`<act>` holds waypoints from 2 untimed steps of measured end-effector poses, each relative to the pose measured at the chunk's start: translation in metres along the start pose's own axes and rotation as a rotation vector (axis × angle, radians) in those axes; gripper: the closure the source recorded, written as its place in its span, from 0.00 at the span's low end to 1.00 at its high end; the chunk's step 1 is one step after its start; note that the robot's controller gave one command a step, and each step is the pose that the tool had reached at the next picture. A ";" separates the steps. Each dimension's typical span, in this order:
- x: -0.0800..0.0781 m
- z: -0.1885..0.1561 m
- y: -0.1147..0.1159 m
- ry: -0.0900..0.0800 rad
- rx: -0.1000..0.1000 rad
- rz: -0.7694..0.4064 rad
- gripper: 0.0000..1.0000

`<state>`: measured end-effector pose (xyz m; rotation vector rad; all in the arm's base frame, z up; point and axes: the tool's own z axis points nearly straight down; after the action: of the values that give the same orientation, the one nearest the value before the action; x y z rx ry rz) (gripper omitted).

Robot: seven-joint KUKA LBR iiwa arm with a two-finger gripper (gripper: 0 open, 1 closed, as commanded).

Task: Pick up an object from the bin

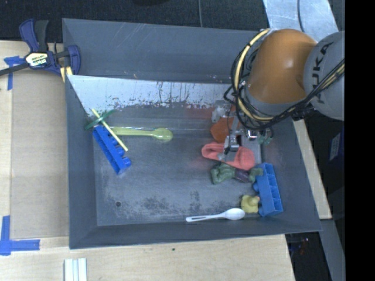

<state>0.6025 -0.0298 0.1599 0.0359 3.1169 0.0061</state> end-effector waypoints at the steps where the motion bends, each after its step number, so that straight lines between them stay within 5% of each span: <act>1: -0.015 0.022 -0.022 -0.008 -0.001 0.155 1.00; 2: -0.015 0.022 -0.022 -0.008 -0.001 0.155 1.00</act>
Offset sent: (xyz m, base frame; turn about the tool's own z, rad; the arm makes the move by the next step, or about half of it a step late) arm 0.0000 0.0000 0.0000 0.0000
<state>0.6171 -0.0520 0.1378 0.2770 3.0971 0.0109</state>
